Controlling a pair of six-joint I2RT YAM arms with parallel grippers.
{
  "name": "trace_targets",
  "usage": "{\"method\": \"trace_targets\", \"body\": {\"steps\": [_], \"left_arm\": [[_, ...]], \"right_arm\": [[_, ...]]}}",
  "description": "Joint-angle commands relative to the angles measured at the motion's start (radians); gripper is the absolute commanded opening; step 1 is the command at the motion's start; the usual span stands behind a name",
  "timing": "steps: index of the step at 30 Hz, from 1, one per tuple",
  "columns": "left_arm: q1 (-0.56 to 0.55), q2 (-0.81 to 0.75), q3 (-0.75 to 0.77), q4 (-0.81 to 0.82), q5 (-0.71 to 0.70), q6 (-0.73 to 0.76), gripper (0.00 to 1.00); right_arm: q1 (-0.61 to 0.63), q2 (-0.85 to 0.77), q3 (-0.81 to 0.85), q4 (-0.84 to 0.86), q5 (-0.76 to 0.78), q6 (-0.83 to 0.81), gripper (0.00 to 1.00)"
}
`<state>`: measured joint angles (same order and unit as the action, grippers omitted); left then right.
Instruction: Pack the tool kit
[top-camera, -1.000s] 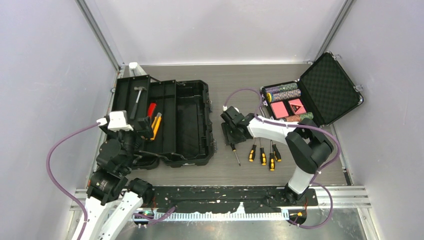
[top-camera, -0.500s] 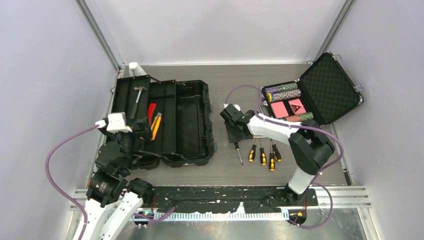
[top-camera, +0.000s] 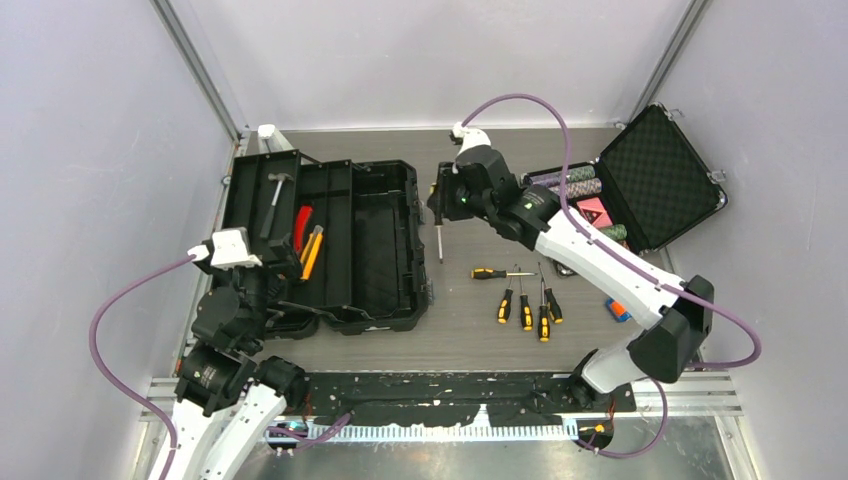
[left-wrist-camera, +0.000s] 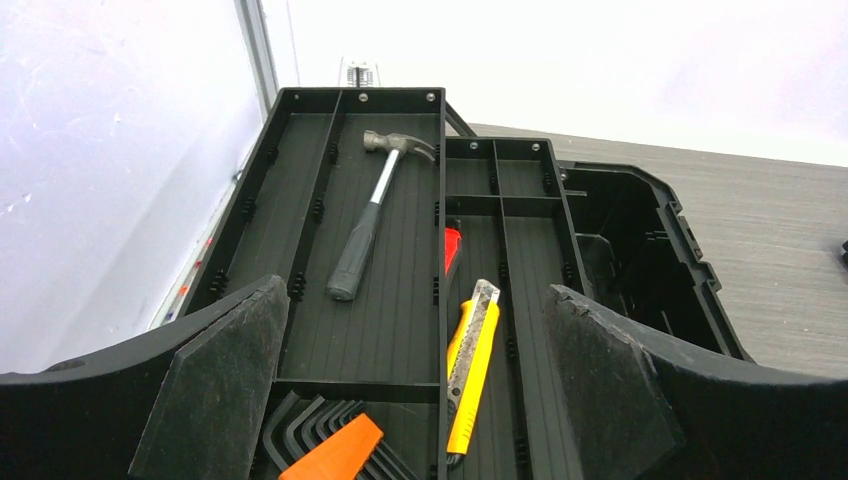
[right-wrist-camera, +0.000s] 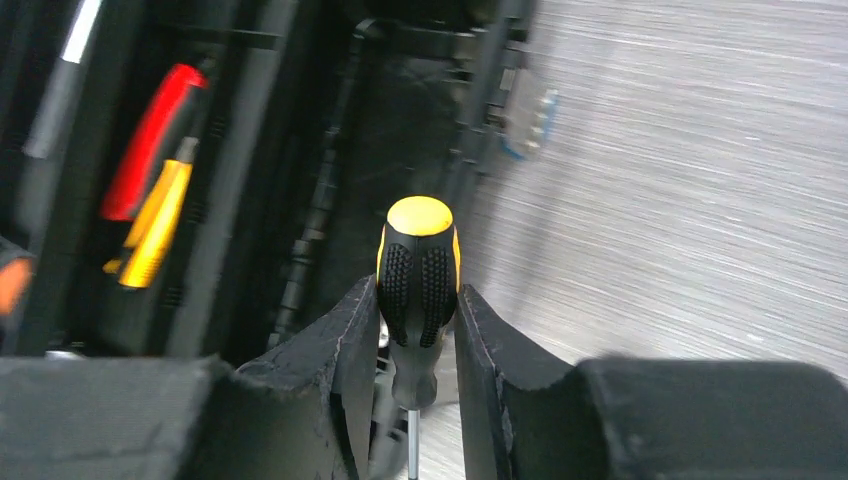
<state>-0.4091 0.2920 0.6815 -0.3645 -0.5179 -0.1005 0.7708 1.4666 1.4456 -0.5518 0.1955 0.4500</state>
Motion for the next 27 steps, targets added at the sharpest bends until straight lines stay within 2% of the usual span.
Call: {"method": "trace_targets", "body": {"steps": [1, 6, 9, 14, 18, 21, 27], "left_arm": [[0.007, -0.011, -0.01, 0.073, -0.031, -0.001, 1.0], [0.007, -0.023, -0.025, 0.091, -0.045, 0.003, 1.0], [0.007, -0.024, -0.032, 0.099, -0.06, 0.008, 1.0], [0.007, -0.021, -0.034, 0.104, -0.056, 0.01, 1.0], [0.007, -0.018, -0.037, 0.103, -0.056, 0.012, 1.0], [0.007, -0.018, -0.037, 0.105, -0.051, 0.012, 1.0], [0.007, -0.014, -0.042, 0.107, -0.053, 0.013, 1.0]], "right_arm": [[0.025, 0.079, 0.042, 0.169, -0.13, 0.156, 0.1], [0.053, 0.225, 0.096, 0.282, -0.169, 0.279, 0.1], [0.069, 0.325, 0.148, 0.291, -0.175, 0.332, 0.1], [0.092, 0.478, 0.21, 0.274, -0.055, 0.385, 0.12], [0.096, 0.576, 0.279, 0.225, 0.014, 0.381, 0.17], [0.096, 0.643, 0.329, 0.201, 0.011, 0.376, 0.22], [0.096, 0.649, 0.343, 0.184, 0.007, 0.354, 0.43]]}}
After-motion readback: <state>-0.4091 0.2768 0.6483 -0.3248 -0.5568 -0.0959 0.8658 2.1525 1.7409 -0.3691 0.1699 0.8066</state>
